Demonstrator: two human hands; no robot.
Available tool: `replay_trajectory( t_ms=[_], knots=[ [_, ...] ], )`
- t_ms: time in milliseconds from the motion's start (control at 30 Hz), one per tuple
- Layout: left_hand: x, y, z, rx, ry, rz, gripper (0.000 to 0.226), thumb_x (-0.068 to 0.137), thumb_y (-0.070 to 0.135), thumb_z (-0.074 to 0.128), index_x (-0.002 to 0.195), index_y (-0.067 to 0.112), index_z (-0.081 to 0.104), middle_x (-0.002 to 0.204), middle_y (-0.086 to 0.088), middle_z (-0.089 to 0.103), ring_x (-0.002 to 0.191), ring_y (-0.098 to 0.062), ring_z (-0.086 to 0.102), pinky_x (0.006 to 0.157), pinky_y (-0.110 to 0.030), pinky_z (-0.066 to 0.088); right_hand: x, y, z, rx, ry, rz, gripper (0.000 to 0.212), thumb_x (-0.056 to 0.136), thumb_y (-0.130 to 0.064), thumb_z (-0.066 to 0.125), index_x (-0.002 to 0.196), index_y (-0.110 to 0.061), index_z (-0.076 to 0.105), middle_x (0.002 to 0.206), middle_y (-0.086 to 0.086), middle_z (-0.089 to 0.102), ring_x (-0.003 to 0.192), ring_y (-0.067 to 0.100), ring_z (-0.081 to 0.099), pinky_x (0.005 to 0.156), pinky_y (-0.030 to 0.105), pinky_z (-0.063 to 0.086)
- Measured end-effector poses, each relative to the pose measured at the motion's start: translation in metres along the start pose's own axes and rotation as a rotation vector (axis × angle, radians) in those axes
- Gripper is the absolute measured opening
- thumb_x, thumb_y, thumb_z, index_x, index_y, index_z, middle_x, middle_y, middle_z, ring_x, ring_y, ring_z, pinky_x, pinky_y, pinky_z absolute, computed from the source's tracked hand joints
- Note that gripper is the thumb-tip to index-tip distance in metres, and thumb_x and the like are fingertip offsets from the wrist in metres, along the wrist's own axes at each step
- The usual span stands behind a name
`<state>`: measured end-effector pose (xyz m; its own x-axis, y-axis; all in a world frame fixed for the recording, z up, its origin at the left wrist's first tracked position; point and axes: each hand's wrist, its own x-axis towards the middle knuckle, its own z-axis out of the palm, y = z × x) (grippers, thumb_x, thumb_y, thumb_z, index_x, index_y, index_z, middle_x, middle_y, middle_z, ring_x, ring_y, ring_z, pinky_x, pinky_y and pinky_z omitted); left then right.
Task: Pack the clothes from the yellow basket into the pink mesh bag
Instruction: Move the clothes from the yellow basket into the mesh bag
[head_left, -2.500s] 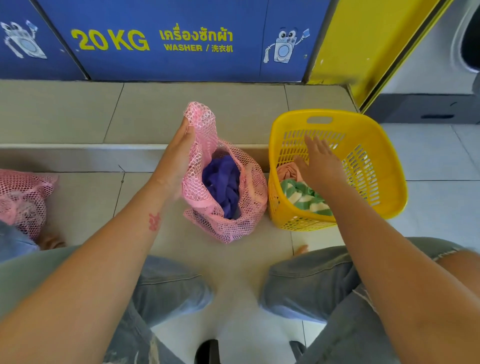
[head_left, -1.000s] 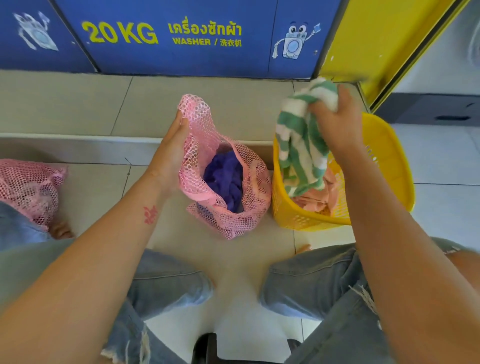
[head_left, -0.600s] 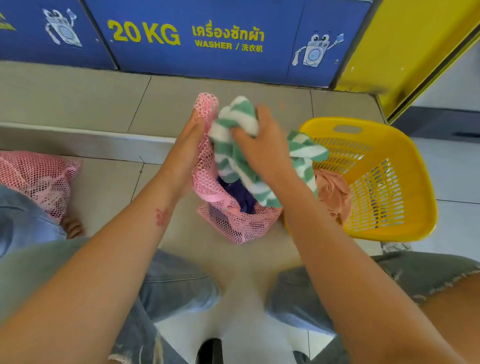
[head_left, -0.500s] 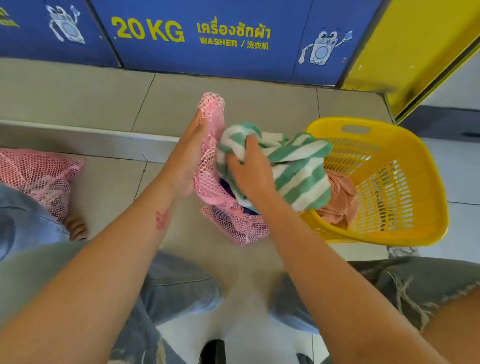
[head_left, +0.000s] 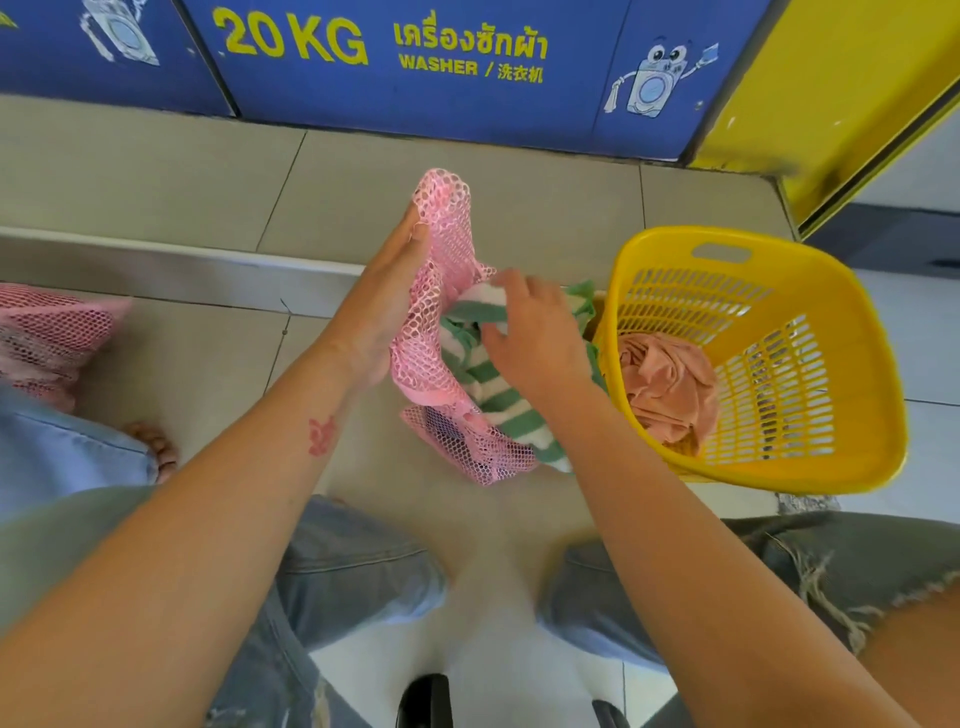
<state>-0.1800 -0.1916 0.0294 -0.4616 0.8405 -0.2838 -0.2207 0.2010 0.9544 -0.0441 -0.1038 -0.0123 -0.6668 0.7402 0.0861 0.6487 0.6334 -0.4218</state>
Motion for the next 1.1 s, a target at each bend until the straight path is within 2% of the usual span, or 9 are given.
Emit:
replay_trajectory(
  t_ms=[100,200,300,433,600,667,767,900,1100],
  knots=[
    [-0.003,0.002,0.001,0.004,-0.002,-0.014,0.060,0.095,0.057,0.045,0.152,0.043,0.030,0.162,0.010,0.033,0.147,-0.018,0.036,0.121,-0.052,0.028,0.005,0.021,-0.001,0.020,-0.034,0.087,0.091,0.083,-0.039,0.069,0.152,-0.015,0.014,0.157,0.015,0.023,0.144,0.035,0.022,0.118,0.047,0.022],
    [-0.006,0.003,0.001,-0.011,0.013,-0.021,0.056,0.099,0.054,0.043,0.152,0.042,0.031,0.161,0.007,0.035,0.146,-0.019,0.038,0.119,-0.053,0.031,0.008,0.044,0.020,-0.039,-0.267,0.178,0.119,0.076,-0.057,0.071,0.153,-0.020,-0.011,0.163,0.011,-0.008,0.150,0.033,-0.005,0.120,0.049,0.004],
    [-0.006,0.005,0.000,-0.028,0.021,-0.020,0.050,0.105,0.046,0.037,0.154,0.040,0.028,0.161,0.006,0.036,0.145,-0.020,0.039,0.119,-0.051,0.033,0.012,0.059,0.037,-0.146,-0.412,0.192,0.130,0.068,-0.071,0.068,0.151,-0.023,-0.020,0.162,0.009,-0.017,0.149,0.033,-0.011,0.120,0.055,0.003],
    [-0.001,0.003,-0.010,-0.031,0.042,-0.042,0.051,0.104,0.050,0.038,0.154,0.042,0.027,0.162,0.007,0.034,0.146,-0.020,0.038,0.119,-0.053,0.031,0.000,0.063,0.053,-0.233,-0.563,0.274,0.136,0.061,-0.080,0.065,0.150,-0.025,-0.023,0.162,0.011,-0.008,0.149,0.037,-0.005,0.117,0.058,0.002],
    [0.003,0.000,-0.015,-0.032,0.040,-0.030,0.051,0.105,0.047,0.036,0.155,0.040,0.026,0.162,0.007,0.034,0.146,-0.018,0.037,0.120,-0.051,0.031,-0.023,0.067,0.077,-0.342,-0.484,0.254,0.126,0.070,-0.059,0.074,0.152,-0.020,-0.012,0.154,0.017,0.025,0.145,0.036,0.021,0.116,0.059,0.011],
    [0.003,-0.003,-0.016,-0.031,0.036,-0.026,0.054,0.104,0.049,0.038,0.155,0.040,0.026,0.163,0.007,0.033,0.148,-0.019,0.035,0.121,-0.052,0.029,-0.026,0.069,0.079,-0.393,-0.397,0.232,0.105,0.078,-0.035,0.073,0.151,-0.016,0.000,0.144,0.019,0.040,0.135,0.037,0.037,0.113,0.056,0.025],
    [0.004,-0.006,-0.020,-0.016,0.043,-0.030,0.056,0.101,0.053,0.041,0.154,0.043,0.027,0.162,0.009,0.033,0.148,-0.018,0.035,0.121,-0.053,0.029,-0.024,0.068,0.074,-0.270,-0.292,0.192,0.076,0.081,-0.015,0.064,0.142,-0.013,0.020,0.127,0.020,0.054,0.114,0.039,0.054,0.091,0.048,0.048],
    [0.002,-0.006,-0.023,0.004,0.044,-0.026,0.064,0.091,0.061,0.047,0.151,0.047,0.030,0.162,0.010,0.033,0.148,-0.018,0.035,0.121,-0.054,0.028,-0.013,0.049,0.047,-0.075,-0.116,0.168,0.060,0.079,-0.011,0.069,0.128,-0.013,0.034,0.117,0.019,0.056,0.104,0.038,0.057,0.081,0.045,0.050],
    [-0.005,-0.004,-0.020,0.017,0.045,-0.032,0.070,0.081,0.069,0.054,0.146,0.051,0.035,0.161,0.015,0.034,0.147,-0.015,0.036,0.121,-0.051,0.028,0.023,-0.003,-0.006,0.264,-0.142,0.105,0.037,0.083,-0.016,0.067,0.111,-0.018,0.043,0.106,0.010,0.056,0.089,0.029,0.058,0.076,0.042,0.052]
  ],
)
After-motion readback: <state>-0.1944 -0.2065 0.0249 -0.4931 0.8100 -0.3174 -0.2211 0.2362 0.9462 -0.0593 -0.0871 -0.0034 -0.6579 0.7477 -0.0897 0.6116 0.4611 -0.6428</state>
